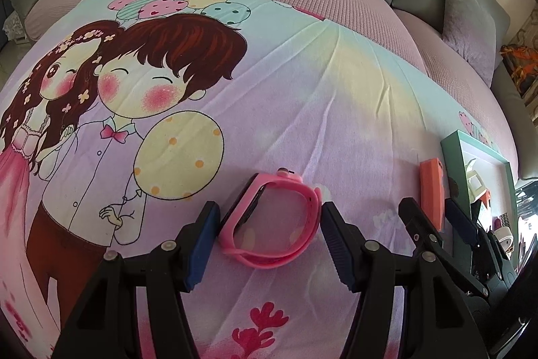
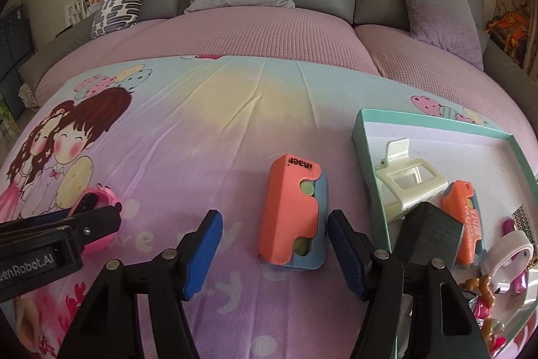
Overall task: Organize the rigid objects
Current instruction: 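Grasp the coral-blue carrot knife with the right tool while the left tool holds the band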
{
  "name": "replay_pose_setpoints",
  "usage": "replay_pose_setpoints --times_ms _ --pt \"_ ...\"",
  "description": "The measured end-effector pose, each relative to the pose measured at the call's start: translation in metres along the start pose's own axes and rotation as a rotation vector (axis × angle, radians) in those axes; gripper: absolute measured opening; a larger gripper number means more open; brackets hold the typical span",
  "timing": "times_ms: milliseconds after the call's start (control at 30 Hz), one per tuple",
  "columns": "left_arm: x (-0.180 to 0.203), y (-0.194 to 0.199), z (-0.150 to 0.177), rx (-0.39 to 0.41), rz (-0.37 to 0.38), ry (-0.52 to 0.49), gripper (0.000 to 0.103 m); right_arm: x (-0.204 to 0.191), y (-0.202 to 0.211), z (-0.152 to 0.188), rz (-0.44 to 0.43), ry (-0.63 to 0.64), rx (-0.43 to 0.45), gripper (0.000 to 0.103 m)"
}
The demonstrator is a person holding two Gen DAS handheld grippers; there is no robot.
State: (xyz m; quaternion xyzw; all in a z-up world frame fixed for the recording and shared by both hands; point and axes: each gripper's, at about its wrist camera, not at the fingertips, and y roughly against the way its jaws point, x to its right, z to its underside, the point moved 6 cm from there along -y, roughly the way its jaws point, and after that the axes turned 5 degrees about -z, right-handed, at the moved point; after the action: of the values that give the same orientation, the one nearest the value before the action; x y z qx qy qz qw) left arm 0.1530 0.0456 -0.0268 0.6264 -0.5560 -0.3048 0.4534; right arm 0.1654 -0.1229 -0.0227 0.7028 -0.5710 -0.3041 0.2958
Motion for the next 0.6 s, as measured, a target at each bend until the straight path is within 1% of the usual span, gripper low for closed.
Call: replay_pose_setpoints --times_ms 67,133,167,200,233,300,333,500,533,600 --pt "0.001 -0.001 0.000 -0.001 0.000 -0.005 0.063 0.001 0.001 -0.002 -0.019 -0.030 0.014 0.067" --pt "0.004 -0.001 0.001 -0.001 -0.017 -0.032 0.063 0.005 -0.001 -0.002 -0.009 -0.059 0.019 0.060" --pt "0.006 -0.002 0.002 -0.004 -0.033 -0.049 0.063 0.008 -0.004 -0.001 -0.004 -0.075 0.009 0.059" --pt "0.009 -0.003 0.003 -0.005 -0.051 -0.071 0.063 0.009 -0.006 -0.001 0.021 -0.067 0.010 0.052" --pt "0.012 -0.004 0.004 -0.006 -0.070 -0.095 0.063 0.008 -0.006 -0.002 0.034 -0.059 0.008 0.050" --pt "0.016 -0.006 0.005 -0.004 -0.099 -0.122 0.063 0.007 -0.006 -0.002 0.024 -0.065 0.015 0.049" --pt "0.018 -0.006 0.004 -0.001 -0.104 -0.123 0.063 0.010 -0.005 -0.002 0.025 -0.075 0.018 0.046" --pt "0.023 -0.007 0.004 0.014 -0.107 -0.123 0.062 0.012 0.000 -0.002 0.005 -0.088 0.016 0.046" --pt "0.022 -0.006 0.003 0.018 -0.098 -0.118 0.062 0.012 0.002 -0.003 0.001 -0.092 0.021 0.046" --pt "0.017 -0.001 0.001 0.027 -0.043 -0.067 0.061 0.014 0.013 -0.006 -0.006 -0.098 0.046 0.045"
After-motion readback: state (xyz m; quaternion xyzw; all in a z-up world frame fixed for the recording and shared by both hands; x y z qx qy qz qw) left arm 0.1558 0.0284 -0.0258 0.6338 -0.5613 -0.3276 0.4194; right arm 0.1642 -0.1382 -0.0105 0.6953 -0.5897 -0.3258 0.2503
